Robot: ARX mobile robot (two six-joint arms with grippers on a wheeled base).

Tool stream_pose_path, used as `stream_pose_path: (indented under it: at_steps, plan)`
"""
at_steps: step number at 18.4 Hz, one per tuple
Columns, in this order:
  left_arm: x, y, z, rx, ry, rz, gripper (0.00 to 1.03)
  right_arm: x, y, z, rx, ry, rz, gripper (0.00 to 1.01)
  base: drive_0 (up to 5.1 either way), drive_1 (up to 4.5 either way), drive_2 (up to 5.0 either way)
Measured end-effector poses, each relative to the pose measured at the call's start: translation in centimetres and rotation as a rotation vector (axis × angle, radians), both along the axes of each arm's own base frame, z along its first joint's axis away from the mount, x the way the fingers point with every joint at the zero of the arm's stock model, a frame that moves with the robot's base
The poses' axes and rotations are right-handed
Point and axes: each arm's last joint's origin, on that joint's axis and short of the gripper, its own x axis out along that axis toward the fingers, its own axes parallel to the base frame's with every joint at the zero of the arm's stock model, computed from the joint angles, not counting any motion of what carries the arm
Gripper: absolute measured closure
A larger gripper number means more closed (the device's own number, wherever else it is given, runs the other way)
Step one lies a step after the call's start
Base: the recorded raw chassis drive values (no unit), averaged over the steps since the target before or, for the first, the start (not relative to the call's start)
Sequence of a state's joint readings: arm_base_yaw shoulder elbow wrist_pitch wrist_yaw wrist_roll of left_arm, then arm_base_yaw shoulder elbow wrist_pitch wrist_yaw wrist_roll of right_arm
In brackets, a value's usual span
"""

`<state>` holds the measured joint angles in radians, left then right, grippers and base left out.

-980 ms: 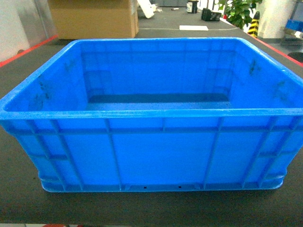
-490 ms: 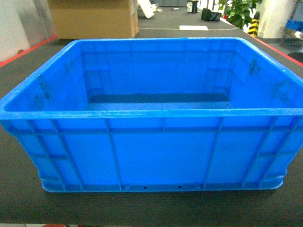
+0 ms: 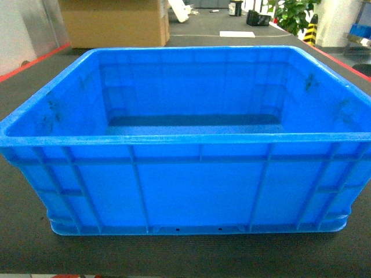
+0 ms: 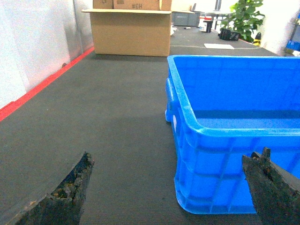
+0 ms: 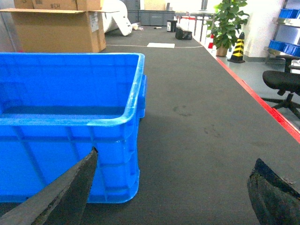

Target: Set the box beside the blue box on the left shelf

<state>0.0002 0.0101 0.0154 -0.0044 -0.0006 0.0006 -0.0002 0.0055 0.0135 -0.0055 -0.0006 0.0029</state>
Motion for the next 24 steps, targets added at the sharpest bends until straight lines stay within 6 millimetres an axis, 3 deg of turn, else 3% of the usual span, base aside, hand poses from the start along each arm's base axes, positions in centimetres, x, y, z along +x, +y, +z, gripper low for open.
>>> stream_pose_path:
  at_steps: [6, 8, 10, 11, 13, 14, 15, 20, 24]
  plan:
    - [0.4, -0.1, -0.3, 0.006, 0.086, -0.044, 0.05, 0.2, 0.0, -0.3, 0.002, 0.142, 0.0, 0.03, 0.0, 0.0, 0.0]
    - [1.2, -0.2, 0.7, 0.0, 0.082, -0.062, 0.05, 1.1, 0.0, 0.8, 0.001, 0.161, -0.007, 0.03, 0.0, 0.0, 0.0]
    - [3.3, -0.4, 4.7, -0.019, 0.01, -0.09, 0.05, 3.0, 0.1, 5.3, 0.0, 0.045, -0.001, 0.03, 0.0, 0.0, 0.0]
    - [5.3, -0.6, 7.0, -0.021, -0.011, -0.106, 0.05, 4.8, 0.2, 7.6, -0.004, 0.023, 0.01, 0.03, 0.0, 0.0, 0.0]
    - [12.1, -1.7, 10.6, -0.015, 0.085, -0.16, 0.05, 10.9, 0.3, 10.3, -0.015, 0.154, 0.028, 0.03, 0.0, 0.0, 0.0]
    - [16.1, -2.4, 10.6, -0.025, 0.192, -0.165, 0.05, 14.9, 0.3, 11.1, -0.015, 0.222, 0.016, 0.03, 0.0, 0.0, 0.0]
    - [24.4, -4.2, 7.8, -0.003, 0.49, -0.089, 0.05, 23.8, 1.0, 9.5, 0.048, 0.49, 0.041, 0.03, 0.0, 0.0, 0.0]
    - [26.1, -4.3, 4.5, -0.006, 0.682, -0.046, 0.05, 26.0, 1.6, 6.2, 0.096, 0.663, 0.05, 0.03, 0.0, 0.0, 0.0]
    - [26.3, -4.3, 3.6, 0.003, 0.717, -0.042, 0.05, 26.5, 1.8, 4.7, 0.1, 0.718, 0.058, 0.03, 0.0, 0.0, 0.0]
